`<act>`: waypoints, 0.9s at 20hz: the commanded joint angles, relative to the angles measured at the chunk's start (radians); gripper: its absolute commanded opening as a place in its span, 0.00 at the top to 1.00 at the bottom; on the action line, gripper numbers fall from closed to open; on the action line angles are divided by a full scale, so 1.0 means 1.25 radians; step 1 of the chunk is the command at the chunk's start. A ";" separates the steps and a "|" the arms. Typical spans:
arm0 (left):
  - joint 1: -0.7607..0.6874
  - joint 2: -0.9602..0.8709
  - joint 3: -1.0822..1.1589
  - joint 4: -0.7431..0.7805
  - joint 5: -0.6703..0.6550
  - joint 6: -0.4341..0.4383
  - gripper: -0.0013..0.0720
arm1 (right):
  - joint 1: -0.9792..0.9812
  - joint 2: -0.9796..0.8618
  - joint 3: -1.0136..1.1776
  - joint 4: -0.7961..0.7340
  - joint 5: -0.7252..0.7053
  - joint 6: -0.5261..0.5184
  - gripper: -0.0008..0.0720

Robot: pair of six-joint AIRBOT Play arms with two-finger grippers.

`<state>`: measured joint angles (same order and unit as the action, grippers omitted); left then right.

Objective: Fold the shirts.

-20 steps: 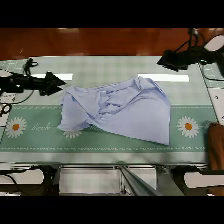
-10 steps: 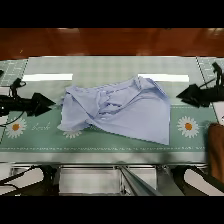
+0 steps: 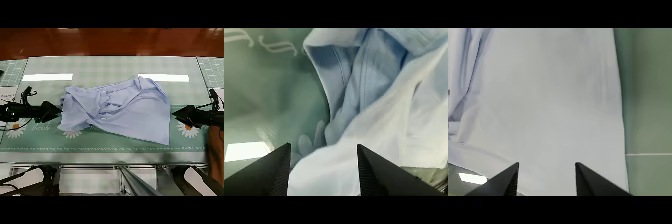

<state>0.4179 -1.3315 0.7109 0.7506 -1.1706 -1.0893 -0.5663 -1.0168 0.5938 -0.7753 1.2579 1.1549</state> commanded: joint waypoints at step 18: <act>-0.111 -0.057 0.061 -0.119 -0.098 0.051 0.95 | -0.001 -0.137 -0.010 -0.218 0.042 0.120 0.43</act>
<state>0.2764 -1.4048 0.7822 0.6025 -1.2800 -1.0256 -0.5690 -1.1278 0.5819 -1.0241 1.2675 1.3014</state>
